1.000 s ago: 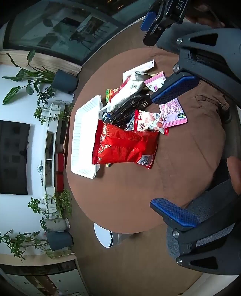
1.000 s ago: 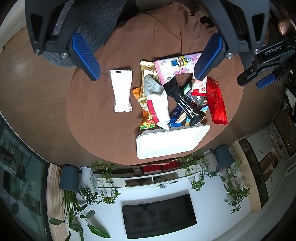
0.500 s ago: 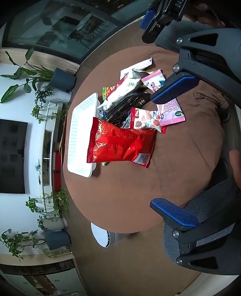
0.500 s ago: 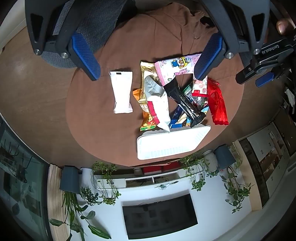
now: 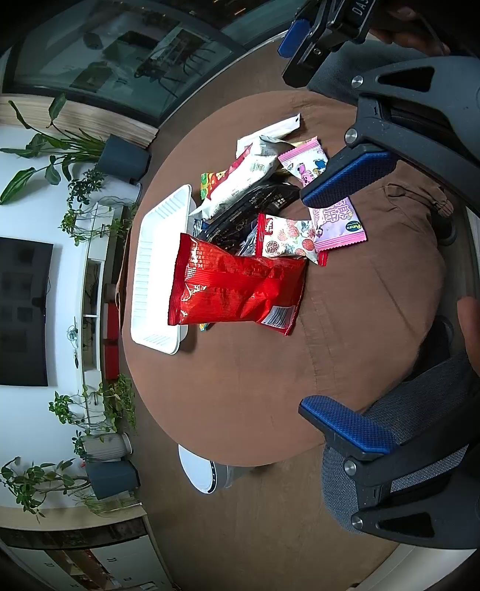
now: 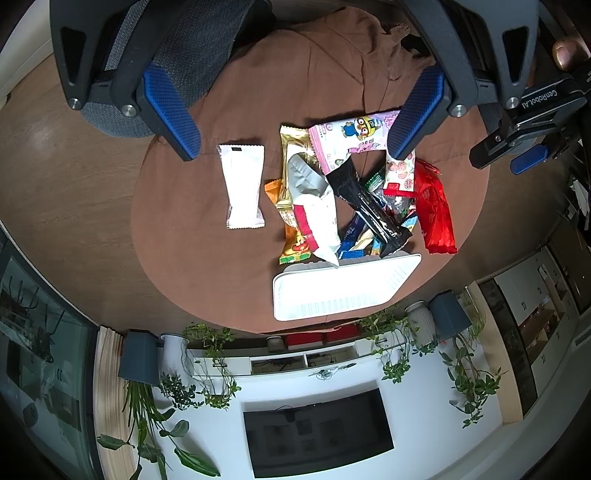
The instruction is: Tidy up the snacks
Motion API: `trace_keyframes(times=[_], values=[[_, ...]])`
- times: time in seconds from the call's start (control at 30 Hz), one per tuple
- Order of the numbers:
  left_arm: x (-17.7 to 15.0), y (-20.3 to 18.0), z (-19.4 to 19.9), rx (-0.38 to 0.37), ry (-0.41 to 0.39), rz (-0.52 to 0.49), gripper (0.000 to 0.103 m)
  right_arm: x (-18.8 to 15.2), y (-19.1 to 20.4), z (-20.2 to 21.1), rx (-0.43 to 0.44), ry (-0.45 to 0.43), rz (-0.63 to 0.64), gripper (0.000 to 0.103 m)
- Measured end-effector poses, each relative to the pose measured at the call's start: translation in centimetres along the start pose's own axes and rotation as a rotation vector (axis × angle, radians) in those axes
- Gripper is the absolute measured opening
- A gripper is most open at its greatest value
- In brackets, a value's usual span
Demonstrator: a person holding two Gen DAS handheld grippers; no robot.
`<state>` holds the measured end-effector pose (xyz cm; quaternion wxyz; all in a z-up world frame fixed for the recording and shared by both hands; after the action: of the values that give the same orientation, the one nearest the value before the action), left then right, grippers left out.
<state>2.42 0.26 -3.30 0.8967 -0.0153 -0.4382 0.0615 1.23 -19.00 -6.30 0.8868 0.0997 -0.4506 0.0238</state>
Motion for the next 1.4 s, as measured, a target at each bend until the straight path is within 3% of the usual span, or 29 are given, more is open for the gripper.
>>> trace_keyframes(times=[1.4], values=[[-0.18, -0.16, -0.37, -0.002, 0.012, 0.001, 0.103, -0.36, 0.69, -0.38, -0.006, 0.009, 0.006, 0.103]])
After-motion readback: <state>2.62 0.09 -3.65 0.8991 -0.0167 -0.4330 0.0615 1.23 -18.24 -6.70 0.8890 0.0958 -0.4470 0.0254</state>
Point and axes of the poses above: each gripper's, at about its wrist camera, not at the fingertips, and z roughly against the way its jaws point, y to its left, x to its top, the point moved 3 cm from there along -z, roughly the way its jaws point, and after that the axes turned 8 degrees about -y, right-handed, at the moved point
